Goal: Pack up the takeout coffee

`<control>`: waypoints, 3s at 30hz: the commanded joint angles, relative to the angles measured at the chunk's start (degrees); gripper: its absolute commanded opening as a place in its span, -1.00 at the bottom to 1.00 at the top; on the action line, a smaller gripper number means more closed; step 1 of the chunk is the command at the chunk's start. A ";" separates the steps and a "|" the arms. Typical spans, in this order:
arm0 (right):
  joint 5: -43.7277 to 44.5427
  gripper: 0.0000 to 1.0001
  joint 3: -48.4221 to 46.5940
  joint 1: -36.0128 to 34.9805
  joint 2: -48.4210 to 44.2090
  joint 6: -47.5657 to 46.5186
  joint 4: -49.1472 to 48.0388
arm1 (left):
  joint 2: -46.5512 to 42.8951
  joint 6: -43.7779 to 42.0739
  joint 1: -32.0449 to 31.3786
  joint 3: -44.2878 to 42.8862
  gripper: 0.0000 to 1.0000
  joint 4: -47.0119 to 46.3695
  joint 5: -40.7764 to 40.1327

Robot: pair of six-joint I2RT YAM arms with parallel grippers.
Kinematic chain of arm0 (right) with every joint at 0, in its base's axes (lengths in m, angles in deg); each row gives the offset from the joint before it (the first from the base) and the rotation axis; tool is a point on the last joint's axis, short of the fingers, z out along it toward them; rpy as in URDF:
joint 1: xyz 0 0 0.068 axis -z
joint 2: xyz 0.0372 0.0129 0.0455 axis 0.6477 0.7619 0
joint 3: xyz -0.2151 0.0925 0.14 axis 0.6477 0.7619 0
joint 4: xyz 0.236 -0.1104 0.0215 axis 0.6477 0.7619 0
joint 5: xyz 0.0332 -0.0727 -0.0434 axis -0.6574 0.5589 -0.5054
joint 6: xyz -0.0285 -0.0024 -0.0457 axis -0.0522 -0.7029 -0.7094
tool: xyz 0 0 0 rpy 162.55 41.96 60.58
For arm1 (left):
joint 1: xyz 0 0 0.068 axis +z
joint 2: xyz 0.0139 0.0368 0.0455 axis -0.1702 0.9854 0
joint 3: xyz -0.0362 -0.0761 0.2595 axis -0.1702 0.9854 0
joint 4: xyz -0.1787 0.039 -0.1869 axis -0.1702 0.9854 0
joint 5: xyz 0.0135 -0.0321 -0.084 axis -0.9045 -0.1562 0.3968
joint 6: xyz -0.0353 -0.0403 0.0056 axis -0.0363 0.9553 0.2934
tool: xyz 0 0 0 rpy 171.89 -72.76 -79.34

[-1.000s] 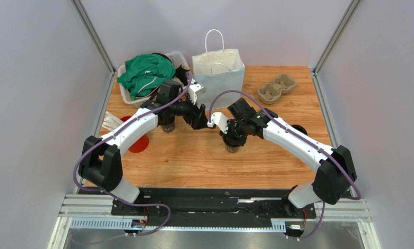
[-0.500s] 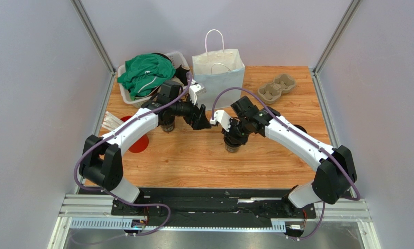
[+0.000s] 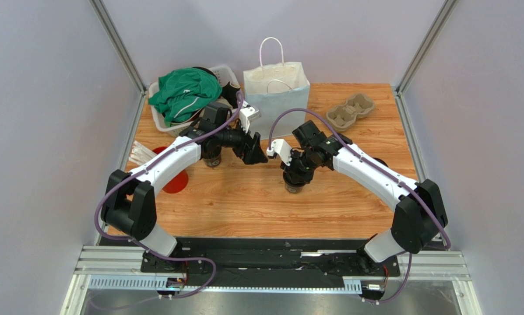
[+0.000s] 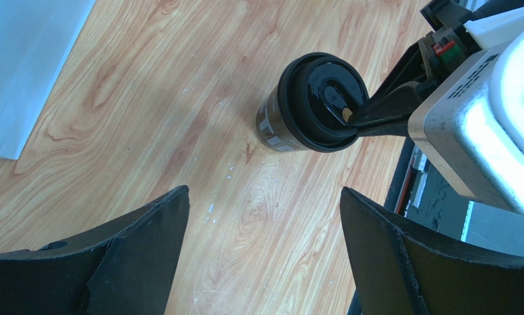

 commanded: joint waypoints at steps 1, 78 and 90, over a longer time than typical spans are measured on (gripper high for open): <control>-1.63 -1.00 -2.20 0.32 -0.01 -0.68 -0.16 | -0.11 0.38 0.25 0.12 0.85 -2.23 2.06; 1.01 0.54 4.92 17.72 -25.42 12.25 -5.61 | 24.06 7.14 -9.77 -22.38 0.97 11.84 3.73; 1.01 0.54 6.67 17.64 -25.68 11.81 -6.49 | 26.61 9.08 -11.18 -23.35 0.97 10.08 3.03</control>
